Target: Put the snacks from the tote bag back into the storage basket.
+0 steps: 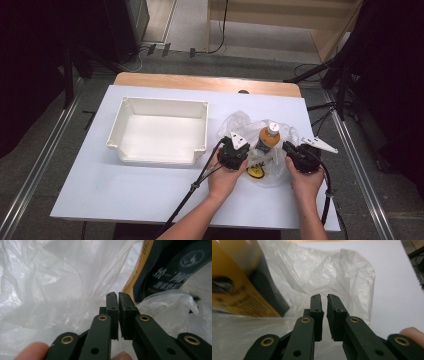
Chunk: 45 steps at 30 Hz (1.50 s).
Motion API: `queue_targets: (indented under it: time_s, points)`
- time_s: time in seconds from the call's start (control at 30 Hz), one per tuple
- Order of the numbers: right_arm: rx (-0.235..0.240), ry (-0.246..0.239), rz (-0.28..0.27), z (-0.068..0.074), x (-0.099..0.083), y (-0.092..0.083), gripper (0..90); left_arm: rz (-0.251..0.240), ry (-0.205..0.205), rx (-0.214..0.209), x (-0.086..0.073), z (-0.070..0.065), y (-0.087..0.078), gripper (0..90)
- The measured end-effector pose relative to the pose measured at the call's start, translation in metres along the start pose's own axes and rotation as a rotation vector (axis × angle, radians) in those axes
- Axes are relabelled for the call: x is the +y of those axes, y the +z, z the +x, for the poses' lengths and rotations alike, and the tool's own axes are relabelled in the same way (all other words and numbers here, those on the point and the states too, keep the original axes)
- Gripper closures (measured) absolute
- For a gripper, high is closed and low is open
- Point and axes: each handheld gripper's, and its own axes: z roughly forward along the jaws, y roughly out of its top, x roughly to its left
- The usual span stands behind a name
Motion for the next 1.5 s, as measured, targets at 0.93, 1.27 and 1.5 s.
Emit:
queue_targets:
  time_s: [0.93,1.27,1.5]
  points:
    - [-0.075,0.045,0.156,0.011,-0.012,0.034,89.8,0.008,-0.019,-0.027,-0.005,0.003,-0.008,83.8]
    - [-0.079,0.026,0.187,0.010,-0.014,0.036,90.0,-0.098,-0.084,-0.073,0.016,0.003,-0.018,73.8]
    - [-0.011,0.063,0.047,0.007,-0.005,0.014,88.3,0.069,-0.070,-0.012,-0.002,0.006,0.005,90.0]
